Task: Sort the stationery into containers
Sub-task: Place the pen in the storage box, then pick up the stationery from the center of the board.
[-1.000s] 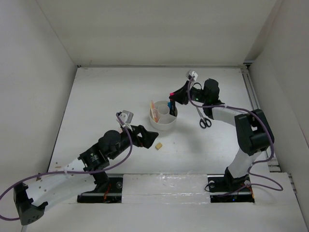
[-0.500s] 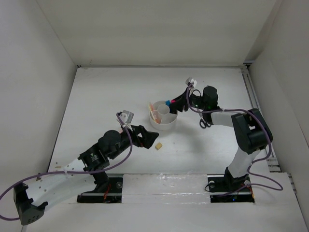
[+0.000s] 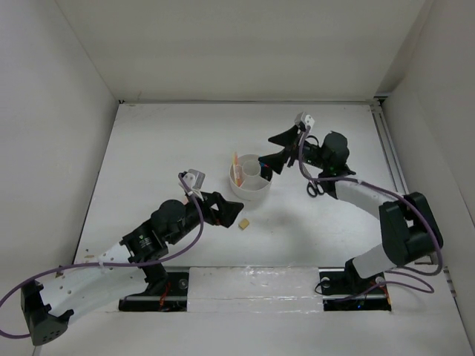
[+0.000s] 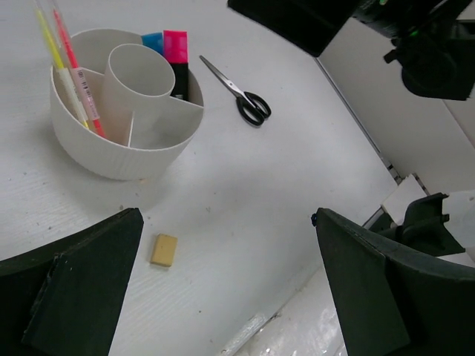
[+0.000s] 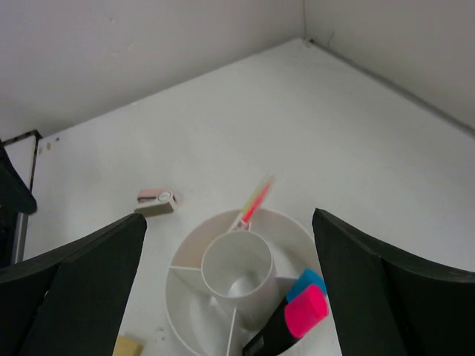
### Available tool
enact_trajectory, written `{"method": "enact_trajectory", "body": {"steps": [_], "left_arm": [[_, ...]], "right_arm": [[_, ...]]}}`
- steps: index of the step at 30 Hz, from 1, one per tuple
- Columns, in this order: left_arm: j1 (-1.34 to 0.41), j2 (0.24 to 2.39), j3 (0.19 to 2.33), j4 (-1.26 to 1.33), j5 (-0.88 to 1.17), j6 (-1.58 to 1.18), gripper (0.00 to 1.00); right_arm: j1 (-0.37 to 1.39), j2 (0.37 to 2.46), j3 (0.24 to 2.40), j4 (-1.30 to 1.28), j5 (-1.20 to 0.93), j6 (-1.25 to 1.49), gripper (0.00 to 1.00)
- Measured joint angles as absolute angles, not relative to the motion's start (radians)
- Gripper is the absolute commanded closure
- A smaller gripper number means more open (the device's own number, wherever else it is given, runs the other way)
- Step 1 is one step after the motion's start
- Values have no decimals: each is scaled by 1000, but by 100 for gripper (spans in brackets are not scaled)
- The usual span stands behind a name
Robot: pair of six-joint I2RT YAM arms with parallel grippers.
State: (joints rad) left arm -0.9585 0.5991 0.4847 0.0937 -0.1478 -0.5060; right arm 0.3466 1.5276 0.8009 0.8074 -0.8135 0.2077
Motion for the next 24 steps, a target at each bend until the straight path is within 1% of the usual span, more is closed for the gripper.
{"method": "enact_trajectory", "body": {"steps": [3,6,10,16,24], "left_arm": [[-958,599,485,93,-164,-510,0],[-958,599,485,91,-187,-519,0],[-958,604,485,54,-243,-551,0],[-958,607,498,-76,-408,-659,0],[-958,668,584,-293,-591,-861,0]], "right_arm": [[363,1442,801,779,-763,199,0],[395,1366,801,692,-674,178,0],[489,1304,809,518,-476,154,0],[661,1238,804,274,-185,162,0],[775,1090,738,134,-50,210,1]]}}
